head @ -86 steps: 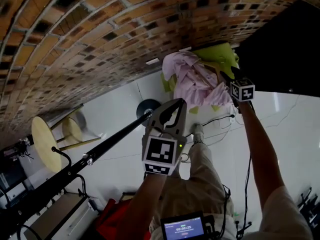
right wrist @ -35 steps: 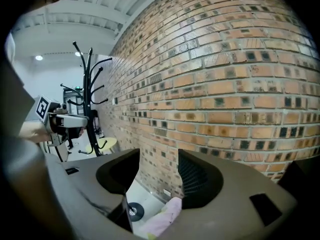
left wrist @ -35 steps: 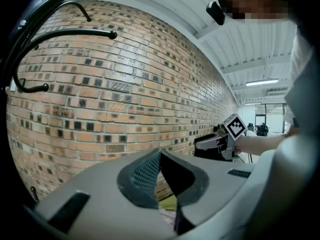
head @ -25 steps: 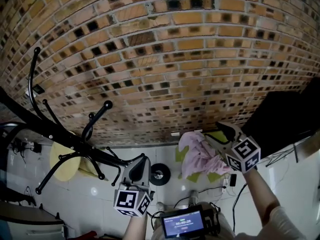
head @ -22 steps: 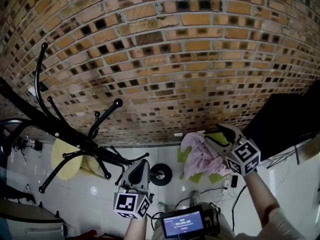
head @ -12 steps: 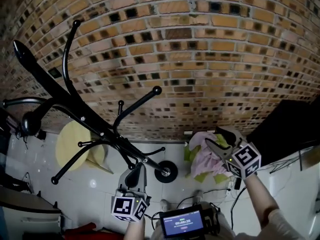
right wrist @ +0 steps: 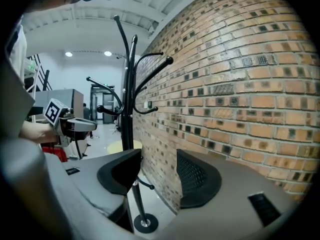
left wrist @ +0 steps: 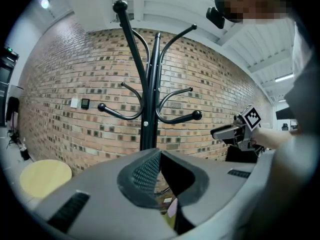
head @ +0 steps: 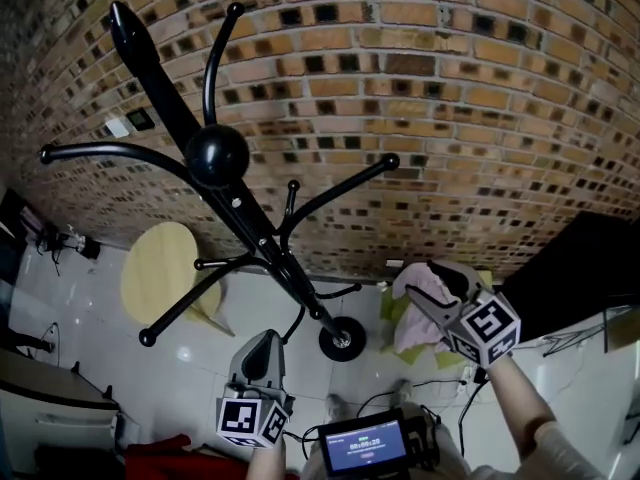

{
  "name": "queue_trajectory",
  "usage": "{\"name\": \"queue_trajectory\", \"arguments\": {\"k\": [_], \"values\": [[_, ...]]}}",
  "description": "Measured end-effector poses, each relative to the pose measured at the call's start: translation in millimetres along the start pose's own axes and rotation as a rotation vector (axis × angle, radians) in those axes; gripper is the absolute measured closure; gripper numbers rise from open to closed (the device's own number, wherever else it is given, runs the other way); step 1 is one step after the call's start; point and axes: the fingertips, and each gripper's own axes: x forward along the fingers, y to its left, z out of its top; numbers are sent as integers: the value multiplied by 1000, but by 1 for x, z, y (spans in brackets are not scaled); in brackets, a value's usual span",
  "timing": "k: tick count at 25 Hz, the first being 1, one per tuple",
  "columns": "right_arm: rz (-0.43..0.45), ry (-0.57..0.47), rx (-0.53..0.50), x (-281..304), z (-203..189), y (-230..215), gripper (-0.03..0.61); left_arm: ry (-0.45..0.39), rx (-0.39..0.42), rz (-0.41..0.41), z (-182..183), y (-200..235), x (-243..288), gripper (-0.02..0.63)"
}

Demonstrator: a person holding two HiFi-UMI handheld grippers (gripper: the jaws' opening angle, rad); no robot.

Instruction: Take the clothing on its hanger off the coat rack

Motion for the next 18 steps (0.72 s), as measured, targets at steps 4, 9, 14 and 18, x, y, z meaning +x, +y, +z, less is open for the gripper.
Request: {"name": "queue_trajectory", "arguments": {"k": [4,9,14,18], "values": [[22,1,-13,13,5,28,365,-1,-6,30,-3,24,-20,600],[50,13,-13,25,4,58,365,-1,-18,69,-7,53,-42,600],[75,17,-5,36,0,82,365,-1,-26,101,-13,76,-60,600],[98,27,2,44,-5,99,365,7,-35,124,-19,91,-71,600]]}}
